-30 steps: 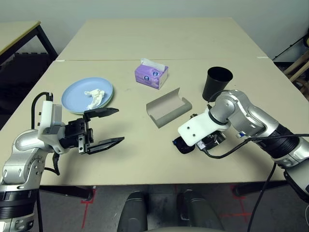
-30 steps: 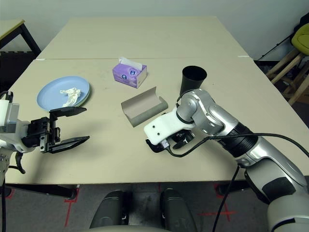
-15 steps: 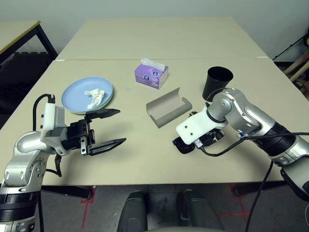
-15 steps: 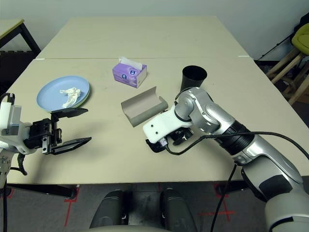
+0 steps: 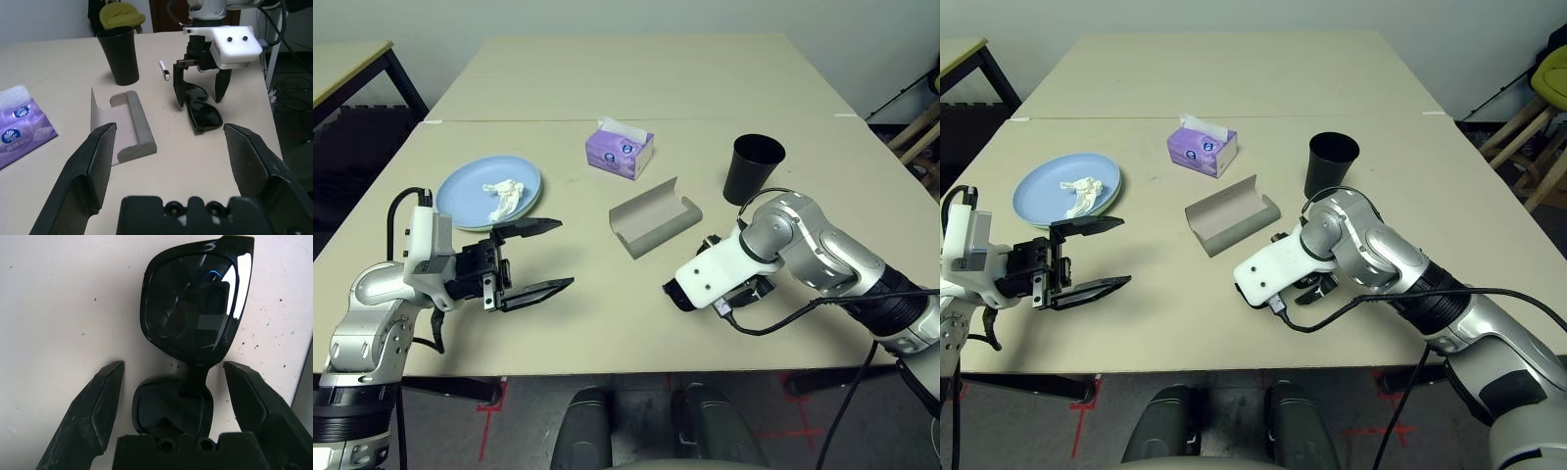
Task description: Organize and tidy the items on the table.
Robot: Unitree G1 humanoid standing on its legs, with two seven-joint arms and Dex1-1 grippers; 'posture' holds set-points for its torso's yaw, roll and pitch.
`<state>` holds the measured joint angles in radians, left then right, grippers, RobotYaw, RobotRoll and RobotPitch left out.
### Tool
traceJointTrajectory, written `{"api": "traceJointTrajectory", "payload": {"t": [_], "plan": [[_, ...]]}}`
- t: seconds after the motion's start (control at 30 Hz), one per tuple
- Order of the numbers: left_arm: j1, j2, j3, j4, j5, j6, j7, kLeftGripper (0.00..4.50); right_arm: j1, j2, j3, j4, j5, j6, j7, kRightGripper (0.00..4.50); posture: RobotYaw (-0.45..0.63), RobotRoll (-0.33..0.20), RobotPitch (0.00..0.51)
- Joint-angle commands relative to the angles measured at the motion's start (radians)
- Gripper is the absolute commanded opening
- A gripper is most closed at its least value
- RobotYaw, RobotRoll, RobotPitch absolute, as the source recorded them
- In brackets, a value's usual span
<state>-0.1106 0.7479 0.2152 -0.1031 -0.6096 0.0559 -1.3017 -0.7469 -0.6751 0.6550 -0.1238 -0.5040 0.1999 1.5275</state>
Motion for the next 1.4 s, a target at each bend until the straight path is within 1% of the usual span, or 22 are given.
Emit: {"api": "traceJointTrajectory", "payload": {"t": [0.03,0.4,0.43,0.47,0.57,0.6,0.73,0.77,1.03,1.23,1.3,1.33,1.4], "plan": [[-0.013,-0.005,-0.017,0.008,0.018,-0.014,-0.007,4.45,0.013,-0.006,-0.009,-0.019,-0.023,0.012,-0.022,4.5,0.08,0.0,0.099],[-0.015,0.0,-0.012,0.009,0.021,-0.015,-0.004,4.45,0.025,0.007,-0.001,-0.01,-0.058,-0.002,-0.076,4.5,0.08,0.0,0.102],[-0.014,0.0,-0.011,0.008,0.021,-0.015,-0.003,4.5,0.027,0.009,-0.001,-0.008,-0.062,-0.005,-0.083,4.1,0.08,0.0,0.102],[-0.014,0.001,-0.01,0.008,0.02,-0.014,-0.003,4.5,0.028,0.011,-0.001,-0.008,-0.065,-0.005,-0.087,3.89,0.08,0.0,0.106],[-0.012,0.002,-0.009,0.007,0.02,-0.013,-0.003,4.5,0.031,0.015,-0.006,-0.005,-0.07,-0.008,-0.095,2.91,0.08,0.0,0.106],[-0.012,0.001,-0.01,0.008,0.02,-0.013,-0.003,4.5,0.031,0.016,-0.008,-0.003,-0.071,-0.008,-0.097,2.44,0.08,0.0,0.106],[-0.014,-0.001,-0.014,0.011,0.024,-0.016,-0.003,4.5,0.031,0.017,-0.009,0.0,-0.073,-0.007,-0.108,1.17,0.08,0.0,0.105],[-0.013,-0.002,-0.014,0.012,0.024,-0.018,-0.004,4.5,0.031,0.018,-0.01,0.0,-0.075,-0.006,-0.11,1.11,0.08,0.0,0.103],[-0.016,-0.004,-0.015,0.016,0.031,-0.023,-0.003,4.5,0.021,0.026,-0.021,0.014,-0.069,-0.004,-0.12,1.11,0.08,0.0,0.101],[-0.016,-0.001,-0.011,0.017,0.033,-0.021,-0.002,4.5,-0.021,0.006,-0.069,0.016,-0.034,-0.009,-0.103,1.07,0.09,0.0,0.097],[-0.015,-0.001,-0.012,0.017,0.034,-0.021,0.0,4.5,-0.038,-0.005,-0.09,0.011,-0.02,-0.011,-0.093,0.55,0.09,0.0,0.094],[-0.017,-0.001,-0.012,0.019,0.035,-0.022,-0.001,4.5,-0.046,-0.011,-0.098,0.008,-0.011,-0.012,-0.087,0.38,0.09,0.0,0.092],[-0.02,-0.001,-0.013,0.023,0.037,-0.023,-0.001,4.5,-0.063,-0.019,-0.114,0.001,0.007,-0.009,-0.074,0.38,0.08,0.0,0.09]]}}
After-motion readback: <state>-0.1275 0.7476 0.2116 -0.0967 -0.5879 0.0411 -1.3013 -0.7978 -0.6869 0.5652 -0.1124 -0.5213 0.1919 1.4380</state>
